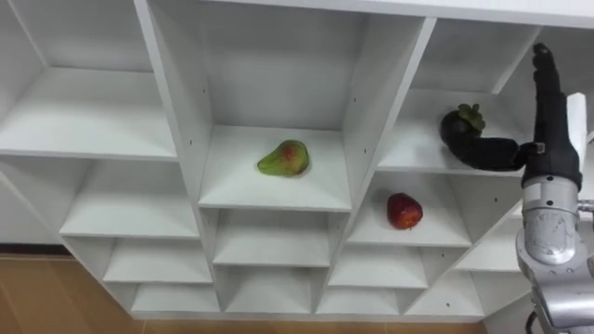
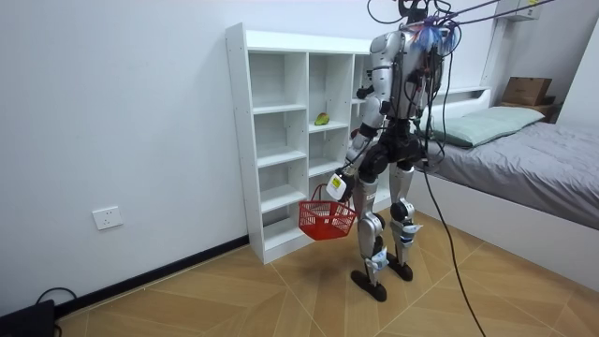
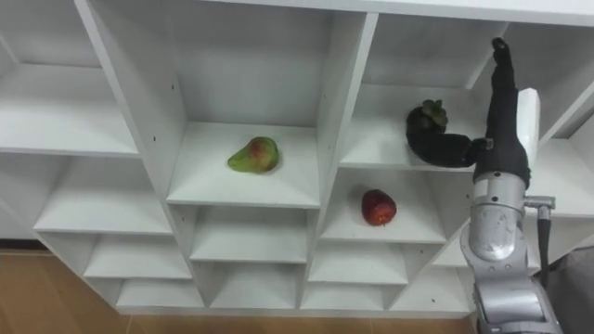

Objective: Collect fruits from the closet

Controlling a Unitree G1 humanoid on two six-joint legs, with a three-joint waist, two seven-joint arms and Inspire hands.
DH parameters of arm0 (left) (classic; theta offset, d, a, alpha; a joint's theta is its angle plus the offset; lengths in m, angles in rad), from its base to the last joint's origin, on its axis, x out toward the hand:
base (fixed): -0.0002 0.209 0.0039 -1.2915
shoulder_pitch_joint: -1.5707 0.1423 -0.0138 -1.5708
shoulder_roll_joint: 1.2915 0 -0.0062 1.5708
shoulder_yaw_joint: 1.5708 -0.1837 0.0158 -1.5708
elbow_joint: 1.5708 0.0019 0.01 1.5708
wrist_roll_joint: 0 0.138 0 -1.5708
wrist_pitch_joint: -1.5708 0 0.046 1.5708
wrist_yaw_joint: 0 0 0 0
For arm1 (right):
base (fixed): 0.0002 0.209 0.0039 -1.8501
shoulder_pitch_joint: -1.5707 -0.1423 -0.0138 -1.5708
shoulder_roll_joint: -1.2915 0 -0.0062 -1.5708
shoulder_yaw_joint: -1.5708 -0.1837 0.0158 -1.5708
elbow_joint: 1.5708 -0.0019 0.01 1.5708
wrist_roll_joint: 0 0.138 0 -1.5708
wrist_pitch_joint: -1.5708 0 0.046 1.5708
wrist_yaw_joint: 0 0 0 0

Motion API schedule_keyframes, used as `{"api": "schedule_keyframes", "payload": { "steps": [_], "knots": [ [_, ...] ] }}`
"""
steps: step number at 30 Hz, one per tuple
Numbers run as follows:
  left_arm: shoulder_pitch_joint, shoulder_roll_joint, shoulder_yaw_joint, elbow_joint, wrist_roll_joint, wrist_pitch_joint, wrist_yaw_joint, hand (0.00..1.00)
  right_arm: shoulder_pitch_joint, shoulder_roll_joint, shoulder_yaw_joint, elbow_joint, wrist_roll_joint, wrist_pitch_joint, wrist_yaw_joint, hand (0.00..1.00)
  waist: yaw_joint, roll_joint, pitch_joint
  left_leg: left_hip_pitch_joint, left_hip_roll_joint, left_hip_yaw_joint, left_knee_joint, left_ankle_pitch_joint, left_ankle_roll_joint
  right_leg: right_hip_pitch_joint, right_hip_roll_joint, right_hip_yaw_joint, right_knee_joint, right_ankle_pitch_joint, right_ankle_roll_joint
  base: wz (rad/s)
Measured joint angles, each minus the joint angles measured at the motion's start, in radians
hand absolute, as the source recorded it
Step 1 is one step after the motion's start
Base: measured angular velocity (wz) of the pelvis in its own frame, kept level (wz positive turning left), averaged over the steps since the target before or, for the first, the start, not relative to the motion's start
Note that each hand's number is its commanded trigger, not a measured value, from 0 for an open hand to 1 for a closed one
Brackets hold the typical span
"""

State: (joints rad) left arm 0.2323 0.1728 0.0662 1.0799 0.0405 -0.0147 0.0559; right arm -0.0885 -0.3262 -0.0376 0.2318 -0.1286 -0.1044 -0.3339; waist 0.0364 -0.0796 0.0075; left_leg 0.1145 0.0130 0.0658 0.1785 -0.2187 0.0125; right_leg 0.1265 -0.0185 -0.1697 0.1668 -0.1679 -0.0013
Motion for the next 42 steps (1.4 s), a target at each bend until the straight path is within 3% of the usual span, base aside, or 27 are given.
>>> {"api": "schedule_keyframes", "payload": {
  "steps": [9,18,32,38,42],
  "knots": [
    [0.001,0.001,0.009,-0.009,0.013,0.017,0.000,1.00,-0.033,-0.008,-0.002,0.045,0.051,0.030,0.068,0.00,0.004,-0.005,-0.0029,0.001,0.000,0.001,0.007,0.000,0.001,0.001,0.000,0.002,0.001,0.000,0.000,0.00],
    [0.001,0.002,0.008,-0.022,0.011,0.017,-0.030,1.00,-0.034,-0.022,0.006,0.105,0.049,0.033,0.140,0.00,0.023,-0.003,-0.0007,-0.001,0.000,0.001,0.007,0.000,0.001,0.003,-0.002,0.000,0.002,0.000,0.000,0.00],
    [0.000,0.003,0.008,-0.023,0.012,0.018,-0.038,1.00,-0.067,-0.031,0.016,0.118,0.011,0.034,0.154,0.00,0.028,-0.006,-0.0015,-0.007,0.000,0.001,0.006,0.000,0.001,-0.003,-0.001,0.002,0.002,0.000,0.000,0.00],
    [-0.001,0.003,0.008,-0.023,0.014,0.019,-0.039,1.00,-0.093,-0.042,0.016,0.128,0.013,0.041,0.177,0.00,0.027,-0.007,-0.0021,-0.018,-0.003,-0.017,0.010,0.001,0.001,-0.006,-0.003,-0.017,0.002,0.000,-0.001,0.08],
    [-0.009,0.004,0.008,-0.022,0.020,0.040,-0.047,1.00,-0.174,-0.047,0.016,0.228,0.044,0.044,0.200,0.00,0.026,-0.011,-0.0023,-0.019,-0.005,-0.019,0.010,0.002,0.002,-0.007,-0.005,-0.017,0.001,0.000,-0.001,0.00]
  ]
}}
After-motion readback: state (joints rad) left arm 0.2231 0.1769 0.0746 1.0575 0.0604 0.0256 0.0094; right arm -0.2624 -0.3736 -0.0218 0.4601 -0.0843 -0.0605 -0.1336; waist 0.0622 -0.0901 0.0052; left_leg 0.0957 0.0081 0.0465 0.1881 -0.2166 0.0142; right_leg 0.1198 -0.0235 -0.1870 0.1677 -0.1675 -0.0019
